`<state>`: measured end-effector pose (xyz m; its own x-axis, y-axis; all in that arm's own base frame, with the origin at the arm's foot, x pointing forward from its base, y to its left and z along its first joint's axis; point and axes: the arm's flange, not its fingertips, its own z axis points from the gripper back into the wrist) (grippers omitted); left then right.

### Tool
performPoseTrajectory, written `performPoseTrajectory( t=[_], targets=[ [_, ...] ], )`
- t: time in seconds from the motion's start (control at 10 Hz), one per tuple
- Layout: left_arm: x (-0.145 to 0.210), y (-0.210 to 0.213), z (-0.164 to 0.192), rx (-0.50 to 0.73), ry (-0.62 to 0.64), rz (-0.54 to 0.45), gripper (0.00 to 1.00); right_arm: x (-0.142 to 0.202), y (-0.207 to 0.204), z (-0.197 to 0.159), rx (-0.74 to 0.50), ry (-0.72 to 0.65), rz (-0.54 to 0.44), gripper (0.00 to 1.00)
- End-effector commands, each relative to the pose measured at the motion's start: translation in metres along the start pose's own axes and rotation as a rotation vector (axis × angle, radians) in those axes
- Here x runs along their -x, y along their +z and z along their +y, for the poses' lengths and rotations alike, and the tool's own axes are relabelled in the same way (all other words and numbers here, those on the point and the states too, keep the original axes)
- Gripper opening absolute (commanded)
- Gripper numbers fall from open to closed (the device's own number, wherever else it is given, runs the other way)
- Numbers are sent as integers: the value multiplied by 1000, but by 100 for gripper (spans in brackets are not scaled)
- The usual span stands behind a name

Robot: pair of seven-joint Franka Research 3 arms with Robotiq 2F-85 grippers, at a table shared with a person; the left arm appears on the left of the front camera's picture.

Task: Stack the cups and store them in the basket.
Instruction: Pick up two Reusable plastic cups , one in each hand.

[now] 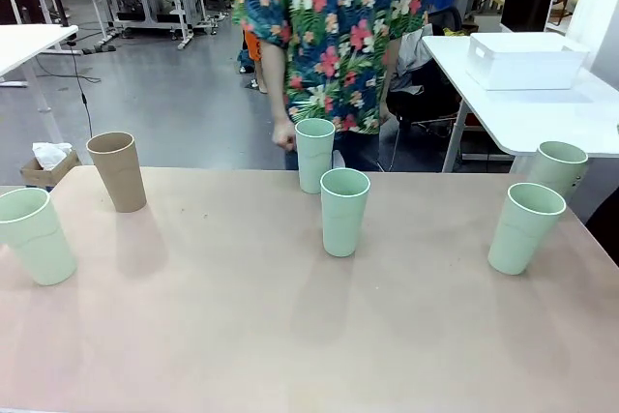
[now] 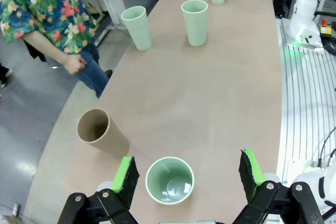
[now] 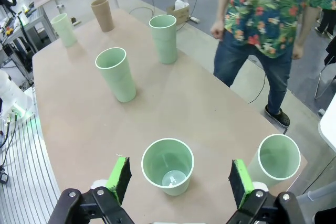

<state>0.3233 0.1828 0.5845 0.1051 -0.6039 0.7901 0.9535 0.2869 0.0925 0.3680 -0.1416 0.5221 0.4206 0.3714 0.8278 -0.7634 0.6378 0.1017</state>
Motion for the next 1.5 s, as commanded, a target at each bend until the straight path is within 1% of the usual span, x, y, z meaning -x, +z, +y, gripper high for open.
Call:
performPoseTrajectory(
  t=[0.0, 1.4],
  targets=[
    [-1, 0, 0, -1, -20, -27, 100, -1, 0, -3, -7, 23, -26, 100],
    [-1, 0, 0, -1, -20, -27, 100, -1, 0, -3, -7, 23, -26, 100]
  ],
)
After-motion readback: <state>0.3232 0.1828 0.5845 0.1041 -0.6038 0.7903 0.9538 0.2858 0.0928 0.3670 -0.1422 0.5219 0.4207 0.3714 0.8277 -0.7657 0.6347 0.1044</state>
